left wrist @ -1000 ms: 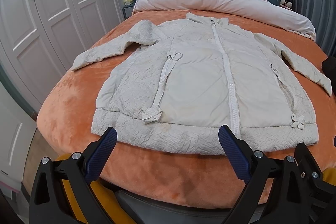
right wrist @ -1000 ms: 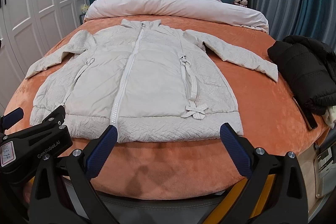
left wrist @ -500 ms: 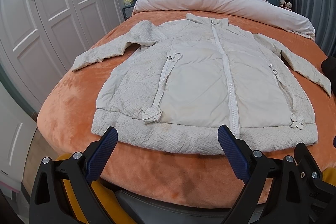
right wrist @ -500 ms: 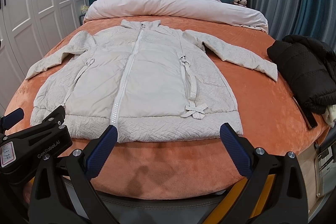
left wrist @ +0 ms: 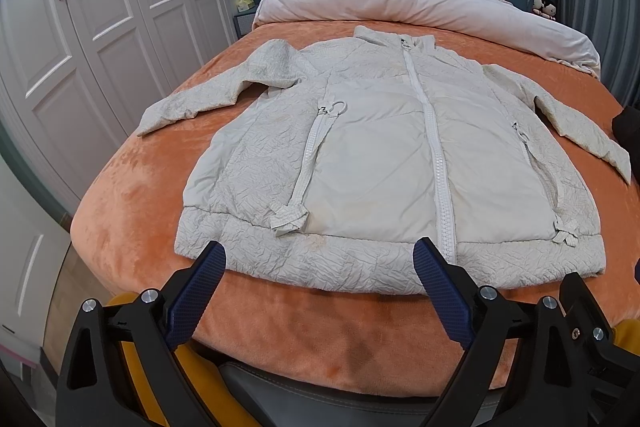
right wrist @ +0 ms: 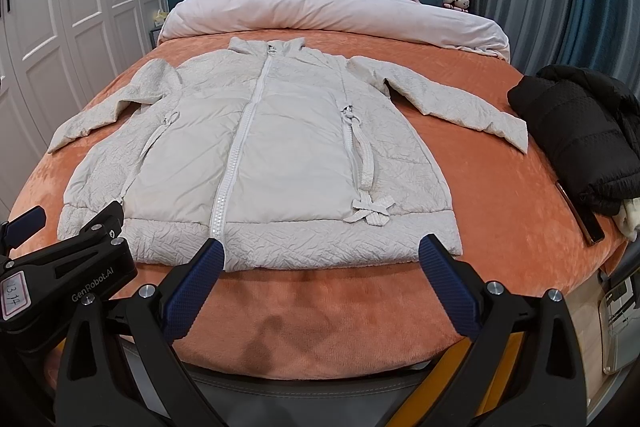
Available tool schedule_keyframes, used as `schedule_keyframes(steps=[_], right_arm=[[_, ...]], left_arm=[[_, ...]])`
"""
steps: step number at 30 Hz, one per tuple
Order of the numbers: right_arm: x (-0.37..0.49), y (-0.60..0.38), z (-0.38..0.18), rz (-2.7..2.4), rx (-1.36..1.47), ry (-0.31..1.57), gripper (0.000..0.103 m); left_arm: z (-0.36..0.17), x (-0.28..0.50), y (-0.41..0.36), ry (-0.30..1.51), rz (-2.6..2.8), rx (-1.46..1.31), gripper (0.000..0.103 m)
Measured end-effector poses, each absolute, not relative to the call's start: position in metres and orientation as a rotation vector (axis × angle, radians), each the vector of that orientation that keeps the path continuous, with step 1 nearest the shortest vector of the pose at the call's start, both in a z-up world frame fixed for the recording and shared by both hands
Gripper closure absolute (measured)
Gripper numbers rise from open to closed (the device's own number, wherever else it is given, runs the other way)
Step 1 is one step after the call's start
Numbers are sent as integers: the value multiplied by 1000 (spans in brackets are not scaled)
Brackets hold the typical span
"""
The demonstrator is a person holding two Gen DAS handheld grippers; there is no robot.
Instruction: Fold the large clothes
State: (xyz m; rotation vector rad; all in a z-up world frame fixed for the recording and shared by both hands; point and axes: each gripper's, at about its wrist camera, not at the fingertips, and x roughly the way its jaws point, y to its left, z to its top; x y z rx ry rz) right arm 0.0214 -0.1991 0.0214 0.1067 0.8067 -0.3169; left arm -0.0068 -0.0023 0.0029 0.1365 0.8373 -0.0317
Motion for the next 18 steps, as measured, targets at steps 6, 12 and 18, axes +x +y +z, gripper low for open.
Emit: schedule_keyframes(steps=[6,12,18], right_arm=[[21,-199,22,-318,105,806,8],[21,-199,22,-318,106,806,8],[20,-199,21,-319,109,807,8]], left_arm=[[3,-7,-2,837,-31,138,14],[3,-8,-2,837,-32,137,14],[4,-8,-1,838,-32,138,14]])
